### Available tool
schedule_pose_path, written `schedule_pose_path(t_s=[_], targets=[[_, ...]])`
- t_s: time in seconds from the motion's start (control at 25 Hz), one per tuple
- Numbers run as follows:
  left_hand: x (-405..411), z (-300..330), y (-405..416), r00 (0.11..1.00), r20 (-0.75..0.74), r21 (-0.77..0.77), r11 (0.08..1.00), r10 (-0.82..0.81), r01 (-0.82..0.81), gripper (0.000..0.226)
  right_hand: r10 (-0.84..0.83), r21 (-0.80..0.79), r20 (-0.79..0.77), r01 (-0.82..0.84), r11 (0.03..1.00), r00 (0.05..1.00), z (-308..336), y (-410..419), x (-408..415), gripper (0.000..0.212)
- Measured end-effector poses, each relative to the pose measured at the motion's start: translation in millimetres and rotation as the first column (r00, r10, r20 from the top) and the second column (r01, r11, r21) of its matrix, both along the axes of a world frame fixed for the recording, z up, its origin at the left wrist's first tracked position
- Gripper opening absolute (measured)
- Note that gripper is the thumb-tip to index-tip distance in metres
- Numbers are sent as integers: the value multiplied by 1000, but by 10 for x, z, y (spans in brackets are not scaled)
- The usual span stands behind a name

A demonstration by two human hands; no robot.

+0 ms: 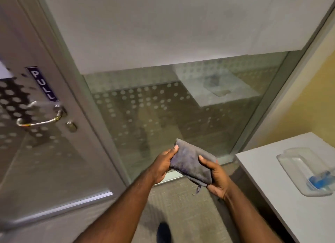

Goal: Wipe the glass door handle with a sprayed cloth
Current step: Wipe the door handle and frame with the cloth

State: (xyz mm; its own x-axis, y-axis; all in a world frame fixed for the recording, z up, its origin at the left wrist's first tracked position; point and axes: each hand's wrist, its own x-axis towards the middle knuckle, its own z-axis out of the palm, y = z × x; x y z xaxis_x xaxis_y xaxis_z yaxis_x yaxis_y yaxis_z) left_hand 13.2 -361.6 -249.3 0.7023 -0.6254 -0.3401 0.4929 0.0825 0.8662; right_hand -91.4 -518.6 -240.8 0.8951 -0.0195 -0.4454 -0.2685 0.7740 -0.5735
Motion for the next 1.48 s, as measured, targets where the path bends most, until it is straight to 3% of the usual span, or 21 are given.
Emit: schedule_pose_path(t_s=[0.12,0.24,0.36,0.44,0.52,0.6,0.68,0.8,0.84,0.92,1.04,1.36,1.4,1.48], targets=[[-203,-11,674,990,75,131,983,122,-131,36,48,-1,21,-48,999,999,-135,512,-28,49],[-332,26,1398,942,223,288,906,252,-311,34,25,-21,120,-23,1000,992,-155,1020,67,49],[-384,90,2147,833,424,322,800,355,-506,27,-75,-147,303,124,981,950,-85,1543,248,38],[-380,159,2666,754,526,324,727,393,-606,23,-153,-327,387,290,899,909,1,1901,378,26],[-339,224,3169,678,634,353,641,372,-681,28,-234,-529,418,445,722,878,120,2229,495,7],[-299,299,3641,622,735,406,559,270,-723,40,-253,-702,484,544,460,838,240,2522,573,15],[-238,377,4084,566,801,425,482,194,-766,48,-194,-786,516,551,279,834,342,2780,648,30],[-146,452,4650,507,846,411,403,167,-818,52,6,-838,545,545,-28,839,425,3109,801,71],[-116,467,4811,502,850,416,382,159,-825,53,60,-821,557,560,-113,829,465,3204,863,72],[-66,482,5055,493,855,416,354,161,-837,54,147,-796,554,573,-194,820,543,3347,989,65],[36,461,5301,476,863,397,355,170,-846,54,214,-789,524,565,-243,824,551,3554,1168,62],[634,424,5634,480,851,411,301,211,-861,54,121,-835,510,524,-168,852,434,3907,1890,69],[725,436,5653,485,848,417,298,212,-859,55,118,-843,505,518,-146,855,425,3920,2001,69],[936,478,5698,482,848,415,287,222,-863,55,35,-879,476,477,-4,879,413,3957,2230,63]])
